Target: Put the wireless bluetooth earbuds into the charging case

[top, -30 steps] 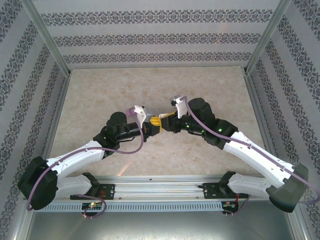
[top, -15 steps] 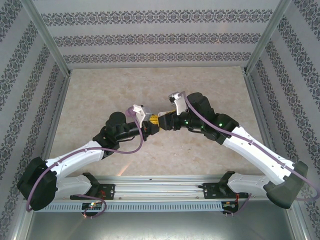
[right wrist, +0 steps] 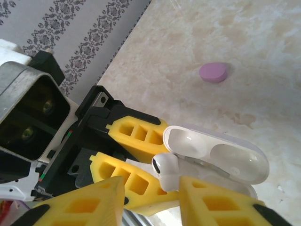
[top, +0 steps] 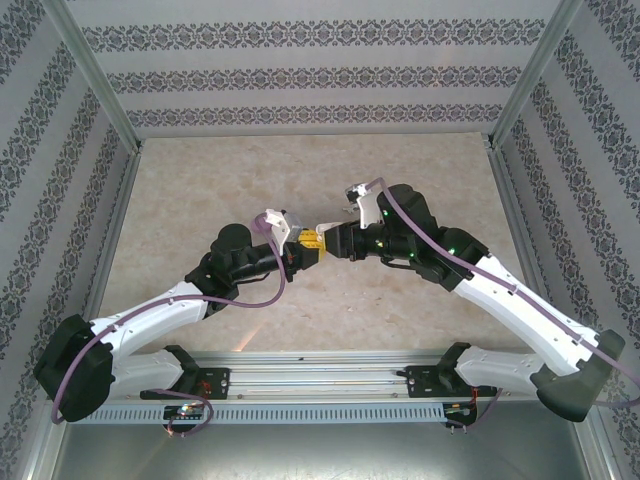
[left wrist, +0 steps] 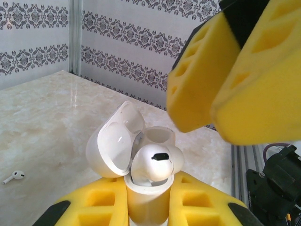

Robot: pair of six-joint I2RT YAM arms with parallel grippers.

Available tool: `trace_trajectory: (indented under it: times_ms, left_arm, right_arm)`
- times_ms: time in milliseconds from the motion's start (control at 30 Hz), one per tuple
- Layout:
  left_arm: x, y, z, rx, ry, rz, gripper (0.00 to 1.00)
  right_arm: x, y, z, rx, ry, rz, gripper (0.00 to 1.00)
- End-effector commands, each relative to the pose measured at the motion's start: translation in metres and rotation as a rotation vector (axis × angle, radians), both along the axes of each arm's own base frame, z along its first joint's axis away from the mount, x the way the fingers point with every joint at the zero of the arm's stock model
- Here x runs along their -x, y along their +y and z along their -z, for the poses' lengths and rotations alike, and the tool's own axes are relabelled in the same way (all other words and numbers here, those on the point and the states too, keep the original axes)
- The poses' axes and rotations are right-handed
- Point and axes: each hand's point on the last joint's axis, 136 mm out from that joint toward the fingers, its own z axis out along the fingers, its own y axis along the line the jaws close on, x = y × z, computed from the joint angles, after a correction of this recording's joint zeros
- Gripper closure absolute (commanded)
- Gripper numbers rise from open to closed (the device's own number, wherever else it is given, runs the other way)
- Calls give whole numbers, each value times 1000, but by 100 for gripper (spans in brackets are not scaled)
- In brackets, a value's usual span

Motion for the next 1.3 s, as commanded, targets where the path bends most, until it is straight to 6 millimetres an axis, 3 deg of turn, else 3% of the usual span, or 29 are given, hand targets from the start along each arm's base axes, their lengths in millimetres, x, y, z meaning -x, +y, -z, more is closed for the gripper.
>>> trace_trajectory:
  times_ms: [0, 200, 433, 833, 1100, 1267]
  left_arm:
    - [5, 0, -14, 29, -44, 4, 100]
    - [6, 0, -13, 29, -39, 8, 100]
    - [7, 2, -12, 23, -38, 5, 100]
    - [11, 6, -12, 24, -43, -6, 100]
    - [11, 7, -11, 18, -41, -6, 100]
    - [11, 7, -7, 4, -41, -6, 100]
  right_arm:
    - [6, 3, -18, -44, -6, -12, 73]
    - [5, 11, -3, -28, 29, -33, 80]
    - [1, 17, 2, -19, 36, -48, 80]
    - [-8, 7, 11, 58, 24, 4, 80]
    - [-8, 12, 7, 45, 25, -21, 80]
    - [-3, 14, -6, 15, 9, -44, 80]
